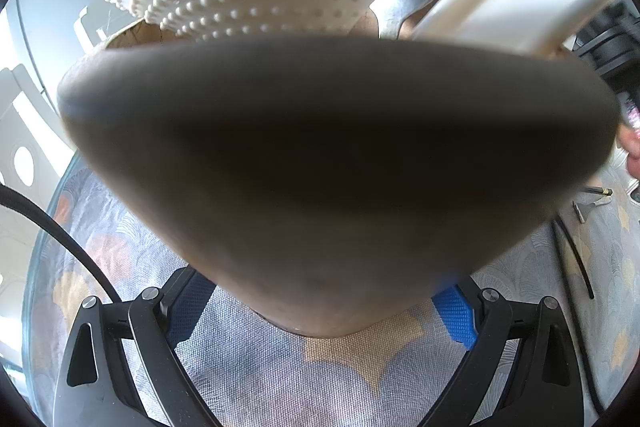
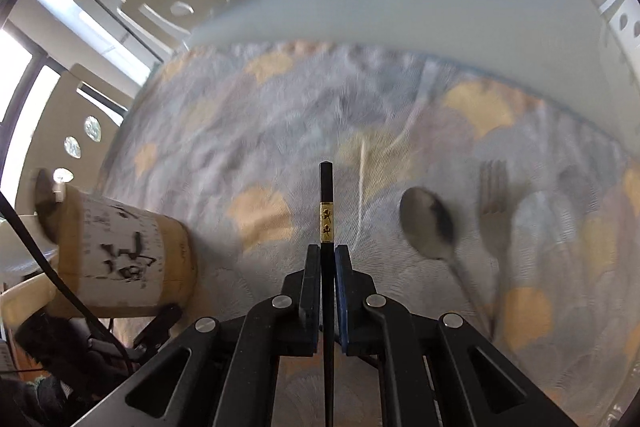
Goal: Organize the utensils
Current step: 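Grasp a black chopstick with the right tool and lift it, then lower the black chopstick into the wooden holder and open the right tool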
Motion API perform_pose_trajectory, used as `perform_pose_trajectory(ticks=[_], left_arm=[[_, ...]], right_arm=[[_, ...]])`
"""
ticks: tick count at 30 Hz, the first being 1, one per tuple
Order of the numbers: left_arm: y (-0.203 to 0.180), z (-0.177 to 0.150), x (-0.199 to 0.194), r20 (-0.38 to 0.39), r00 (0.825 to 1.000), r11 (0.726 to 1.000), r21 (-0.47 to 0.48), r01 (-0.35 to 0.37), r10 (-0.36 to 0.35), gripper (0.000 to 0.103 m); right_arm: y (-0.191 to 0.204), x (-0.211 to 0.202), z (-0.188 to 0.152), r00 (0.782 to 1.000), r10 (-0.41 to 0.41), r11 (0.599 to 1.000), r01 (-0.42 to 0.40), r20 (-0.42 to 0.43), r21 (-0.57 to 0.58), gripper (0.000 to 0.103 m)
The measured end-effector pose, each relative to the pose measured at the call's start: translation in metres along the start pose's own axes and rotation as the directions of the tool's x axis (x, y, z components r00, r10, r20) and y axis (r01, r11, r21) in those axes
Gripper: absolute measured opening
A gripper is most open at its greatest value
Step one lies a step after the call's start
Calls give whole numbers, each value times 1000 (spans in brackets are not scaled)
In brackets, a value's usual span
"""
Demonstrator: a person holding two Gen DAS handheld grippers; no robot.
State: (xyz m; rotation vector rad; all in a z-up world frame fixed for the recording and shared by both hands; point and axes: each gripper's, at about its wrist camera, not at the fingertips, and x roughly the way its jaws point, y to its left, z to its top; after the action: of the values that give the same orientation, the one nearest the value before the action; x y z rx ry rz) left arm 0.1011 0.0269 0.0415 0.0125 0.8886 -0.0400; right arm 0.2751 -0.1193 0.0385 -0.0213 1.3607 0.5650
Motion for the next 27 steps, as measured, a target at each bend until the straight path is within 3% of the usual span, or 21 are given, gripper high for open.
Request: perform_pose_trajectory(ticks=[4,6,8,9,13,16,18,20,21,23,27], left_arm=[[-1,0,-1,0,1000,1000,0,0,0,97],[0,0,0,0,1000,1000,0,0,0,97],[0,0,0,0,1000,1000,0,1,-1,97],[-1,0,-1,0,1000,1000,0,1,-1,97],[0,0,0,-1,1000,1000,0,0,0,97],[0,1,0,-1,1000,1000,0,0,0,97],[0,1,0,-1,1000,1000,0,0,0,97],[0,1,0,-1,1000,1000,0,0,0,97],[0,1,0,-1,1000,1000,0,0,0,97],[0,1,0,-1,1000,1000,0,0,0,97],[5,-2,3,-2,1000,1000,-2,2,-2,97]], right_arm=[[-7,20,2,996,5,1000,-2,-89,28,6],[-7,19,2,994,21,999,-18,-109,29,12],[-7,19,-2,990,46,999,-42,-132,32,29],[-6,17,-5,989,55,998,-52,-136,25,32],[8,17,-19,991,-23,998,16,-133,-59,34],[16,20,-23,992,-91,995,87,-87,-44,34],[26,22,-23,985,-167,985,165,-48,-48,28],[41,25,-21,970,-243,965,242,-1,-101,8],[47,27,-20,967,-255,960,256,20,-118,6],[50,28,-17,965,-260,958,262,36,-114,6],[52,-2,-17,979,-171,979,182,111,-96,6]])
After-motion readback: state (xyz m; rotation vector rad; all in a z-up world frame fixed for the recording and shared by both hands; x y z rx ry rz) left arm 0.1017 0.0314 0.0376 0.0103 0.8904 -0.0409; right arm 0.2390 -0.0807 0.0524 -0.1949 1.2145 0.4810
